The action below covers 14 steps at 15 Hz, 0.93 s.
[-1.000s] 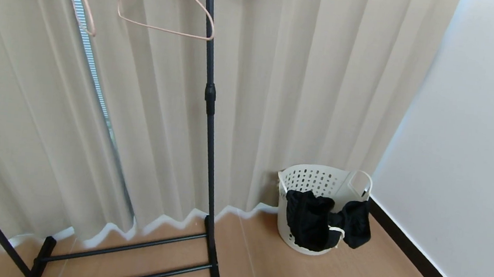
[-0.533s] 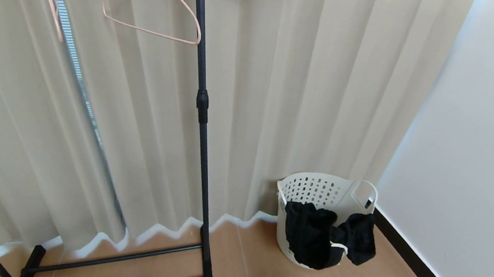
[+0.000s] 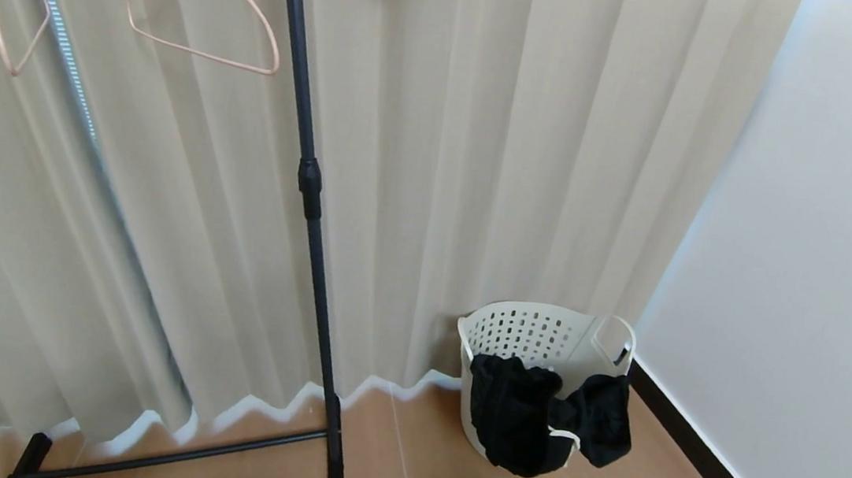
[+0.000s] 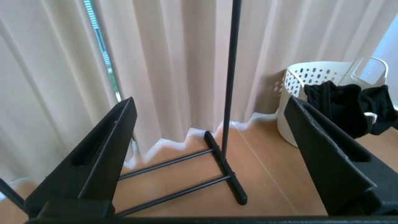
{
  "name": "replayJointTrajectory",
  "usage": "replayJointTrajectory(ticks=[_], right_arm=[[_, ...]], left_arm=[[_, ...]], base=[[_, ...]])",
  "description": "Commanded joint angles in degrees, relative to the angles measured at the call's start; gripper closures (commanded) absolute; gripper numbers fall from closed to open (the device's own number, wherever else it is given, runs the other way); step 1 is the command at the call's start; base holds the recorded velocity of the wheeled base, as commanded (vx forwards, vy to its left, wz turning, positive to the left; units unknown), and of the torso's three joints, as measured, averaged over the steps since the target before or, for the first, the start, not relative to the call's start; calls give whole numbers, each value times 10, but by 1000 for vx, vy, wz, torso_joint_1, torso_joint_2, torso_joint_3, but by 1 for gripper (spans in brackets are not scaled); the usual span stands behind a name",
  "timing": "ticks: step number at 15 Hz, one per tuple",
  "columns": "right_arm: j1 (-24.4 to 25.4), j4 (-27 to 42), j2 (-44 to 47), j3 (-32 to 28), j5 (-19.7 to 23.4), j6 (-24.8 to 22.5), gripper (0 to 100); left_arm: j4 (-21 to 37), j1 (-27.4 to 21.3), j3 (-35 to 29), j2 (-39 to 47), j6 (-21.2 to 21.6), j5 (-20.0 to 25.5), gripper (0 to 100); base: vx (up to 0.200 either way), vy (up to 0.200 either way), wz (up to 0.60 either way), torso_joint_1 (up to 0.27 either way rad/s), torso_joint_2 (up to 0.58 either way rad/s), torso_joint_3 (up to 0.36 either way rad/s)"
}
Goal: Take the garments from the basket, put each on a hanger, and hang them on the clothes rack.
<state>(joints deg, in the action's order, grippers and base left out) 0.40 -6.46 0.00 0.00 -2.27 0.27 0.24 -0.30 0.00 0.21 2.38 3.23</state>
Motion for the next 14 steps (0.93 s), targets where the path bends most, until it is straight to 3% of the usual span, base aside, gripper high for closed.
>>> replayJointTrajectory(ticks=[1,4,6,8,14], right_arm=[[0,0,0,0,0,0,0],[0,0,0,0,0,0,0],[0,0,0,0,0,0,0],[0,0,0,0,0,0,0],[0,0,0,0,0,0,0]], left_arm=[[-1,0,0,0,0,0,0],[-1,0,0,0,3,2,0],[-1,0,0,0,3,2,0],[0,0,0,1,2,2,0],[0,0,0,1,2,3,0]], base=[[0,0,0,0,0,0],[0,0,0,0,0,0],[0,0,-600,5,0,5],[0,0,0,0,0,0],[0,0,0,3,2,-156]])
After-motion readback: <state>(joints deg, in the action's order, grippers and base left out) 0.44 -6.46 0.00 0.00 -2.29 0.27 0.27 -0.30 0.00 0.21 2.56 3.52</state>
